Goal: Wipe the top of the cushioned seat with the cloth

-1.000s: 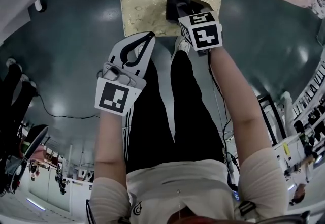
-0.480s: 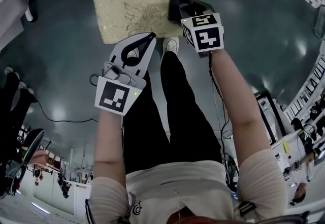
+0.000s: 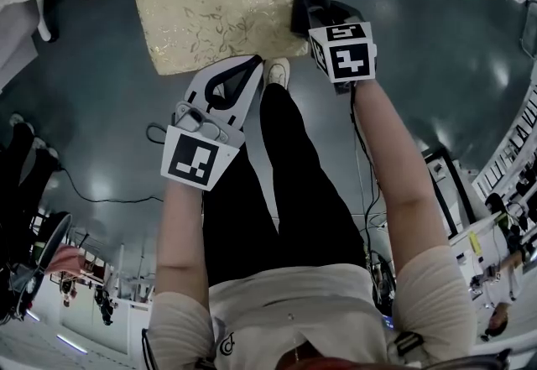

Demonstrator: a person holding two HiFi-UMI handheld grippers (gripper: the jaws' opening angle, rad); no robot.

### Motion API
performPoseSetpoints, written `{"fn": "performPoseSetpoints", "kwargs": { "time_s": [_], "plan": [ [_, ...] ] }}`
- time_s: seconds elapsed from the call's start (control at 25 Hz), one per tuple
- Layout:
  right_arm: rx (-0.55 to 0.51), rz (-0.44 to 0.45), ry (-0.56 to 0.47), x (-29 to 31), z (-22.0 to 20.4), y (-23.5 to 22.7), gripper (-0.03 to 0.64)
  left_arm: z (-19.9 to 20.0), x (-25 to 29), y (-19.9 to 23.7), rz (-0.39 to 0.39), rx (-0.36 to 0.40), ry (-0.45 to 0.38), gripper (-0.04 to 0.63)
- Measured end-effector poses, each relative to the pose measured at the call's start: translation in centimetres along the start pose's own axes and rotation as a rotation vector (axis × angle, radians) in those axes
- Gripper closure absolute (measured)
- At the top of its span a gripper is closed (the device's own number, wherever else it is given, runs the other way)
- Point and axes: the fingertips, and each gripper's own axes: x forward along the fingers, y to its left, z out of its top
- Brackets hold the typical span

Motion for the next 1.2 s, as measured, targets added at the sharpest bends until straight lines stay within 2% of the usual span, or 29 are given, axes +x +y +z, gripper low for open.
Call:
{"fn": "performPoseSetpoints", "kwargs": {
  "time_s": [0.24, 0.36, 0.6, 0.72, 0.84, 0.92, 1.2],
  "plan": [
    [0.009, -0.047, 0.024, -0.9, -0.8, -1.3, 0.537, 0.2, -0.1, -0.7, -0.007, 0.024, -0.001, 0.581],
    [-0.018, -0.073, 0.015, -2.3, -0.3, -1.2, 0.537, 0.8, -0.8, -0.8, -0.011, 0.036, -0.01, 0.581],
    [-0.054, -0.095, -0.044, -5.0, 2.1, 1.8, 0.537, 2.2, -3.8, -0.6, -0.042, 0.077, -0.02, 0.581],
    [-0.049, -0.08, -0.063, -5.7, 3.1, 4.8, 0.537, 2.5, -6.2, -0.2, -0.041, 0.082, -0.03, 0.581],
    [-0.038, -0.045, -0.071, -5.8, 4.0, 8.9, 0.537, 2.6, -9.1, 1.5, 0.011, -0.027, -0.085, 0.581],
    [-0.035, -0.018, -0.07, -5.5, 4.4, 12.2, 0.537, 2.1, -11.3, 2.5, 0.036, -0.069, -0.099, 0.581],
    [-0.036, 0.106, -0.057, -3.5, 4.3, 23.0, 0.537, -1.3, -18.4, 4.8, 0.082, -0.1, -0.059, 0.581]
  ]
}}
